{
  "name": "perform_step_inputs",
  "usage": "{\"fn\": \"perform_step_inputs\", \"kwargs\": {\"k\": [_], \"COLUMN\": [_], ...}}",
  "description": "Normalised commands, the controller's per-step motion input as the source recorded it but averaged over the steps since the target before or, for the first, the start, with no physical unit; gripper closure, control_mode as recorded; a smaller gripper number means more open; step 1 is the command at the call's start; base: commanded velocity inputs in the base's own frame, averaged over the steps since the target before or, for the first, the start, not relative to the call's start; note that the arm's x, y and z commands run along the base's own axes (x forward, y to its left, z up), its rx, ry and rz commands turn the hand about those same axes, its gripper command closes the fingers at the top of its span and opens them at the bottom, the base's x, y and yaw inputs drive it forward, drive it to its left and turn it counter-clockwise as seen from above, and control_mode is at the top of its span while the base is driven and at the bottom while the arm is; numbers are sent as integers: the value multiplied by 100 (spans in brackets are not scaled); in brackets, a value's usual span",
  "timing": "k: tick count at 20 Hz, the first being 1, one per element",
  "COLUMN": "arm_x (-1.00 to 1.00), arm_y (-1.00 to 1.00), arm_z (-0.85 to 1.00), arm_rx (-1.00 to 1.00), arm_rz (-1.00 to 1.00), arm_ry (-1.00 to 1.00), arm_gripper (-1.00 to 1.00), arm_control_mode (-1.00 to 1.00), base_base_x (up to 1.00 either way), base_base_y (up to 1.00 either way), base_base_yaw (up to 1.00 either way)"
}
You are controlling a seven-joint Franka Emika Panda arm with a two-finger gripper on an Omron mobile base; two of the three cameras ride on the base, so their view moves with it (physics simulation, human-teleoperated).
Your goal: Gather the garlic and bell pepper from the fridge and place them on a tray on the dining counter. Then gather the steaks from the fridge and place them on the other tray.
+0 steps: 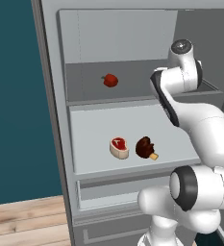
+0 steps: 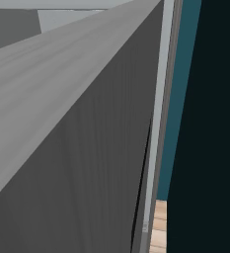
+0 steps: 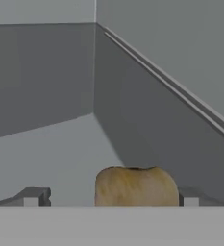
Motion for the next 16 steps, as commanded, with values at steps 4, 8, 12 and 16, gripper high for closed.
{"fn": "perform_step_inputs", "kwargs": {"k": [4, 8, 12, 16], "arm_x": [0, 1, 3, 5], "arm_y": [-17, -21, -25, -45], "arm_z": [-34, -38, -41, -37], "arm_rx": [0, 0, 0, 0], "arm_rz": [0, 0, -5, -13], "arm_ry": [0, 0, 0, -4], "arm_gripper": [-100, -100, -100, -100], "arm_control_mode": [-100, -100, -100, -100], "base_base_x": [0, 0, 0, 0], "base_base_y": [0, 0, 0, 0], "base_base_yaw": [0, 0, 0, 0]}}
